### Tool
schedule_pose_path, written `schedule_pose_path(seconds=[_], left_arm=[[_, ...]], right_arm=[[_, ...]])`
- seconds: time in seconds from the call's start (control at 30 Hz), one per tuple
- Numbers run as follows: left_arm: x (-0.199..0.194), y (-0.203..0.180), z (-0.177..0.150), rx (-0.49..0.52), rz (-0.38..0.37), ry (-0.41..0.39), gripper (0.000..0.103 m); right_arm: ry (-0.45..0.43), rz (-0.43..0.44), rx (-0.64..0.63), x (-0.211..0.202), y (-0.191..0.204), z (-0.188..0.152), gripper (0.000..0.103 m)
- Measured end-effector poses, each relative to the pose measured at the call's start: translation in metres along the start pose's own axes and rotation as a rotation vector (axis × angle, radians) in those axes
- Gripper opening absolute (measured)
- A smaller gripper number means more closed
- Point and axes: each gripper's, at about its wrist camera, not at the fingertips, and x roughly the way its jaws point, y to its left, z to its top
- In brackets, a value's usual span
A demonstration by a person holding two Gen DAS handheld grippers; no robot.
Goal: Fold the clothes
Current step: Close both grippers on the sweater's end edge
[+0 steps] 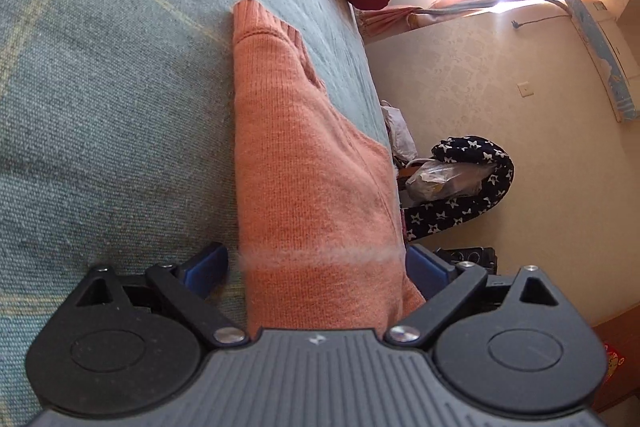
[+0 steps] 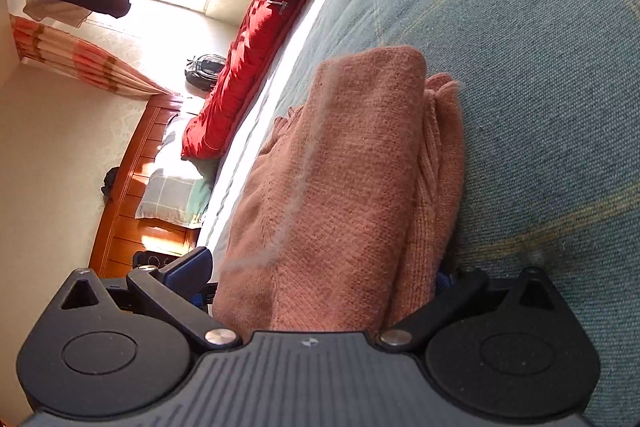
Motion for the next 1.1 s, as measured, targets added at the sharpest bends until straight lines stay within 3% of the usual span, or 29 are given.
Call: schedule_pose_path(seconds=[0.27, 0.4, 0.47, 0.5, 0.53, 1.1], left_arm=[[0.007, -0.009, 0.006, -0.038, 0.017, 0.008, 0.093], [0.013, -0.028, 0.0, 0.023, 0.043, 0.026, 0.091], [0.016, -0.022, 0.001, 0.0, 0.064, 0.032, 0.083], [0.019, -0.017, 0.004, -0.02, 0.07, 0.031, 0.07], [0.022, -0.013, 0.008, -0.03, 0.07, 0.028, 0.067], [0.036, -0.007, 0.015, 0.021, 0.059, 0.026, 0.067]], right_arm=[[-0.005, -0.003, -0.023, 0.0, 0.003, -0.002, 0.103], [0.002, -0.02, -0.03, 0.0, 0.006, -0.004, 0.103], [0.006, -0.027, -0.048, 0.001, 0.007, -0.006, 0.103], [0.007, -0.028, -0.05, 0.001, 0.007, -0.006, 0.103], [0.011, -0.029, -0.045, 0.002, 0.006, -0.005, 0.103], [0.035, 0.01, -0.098, 0.003, 0.002, -0.005, 0.103]])
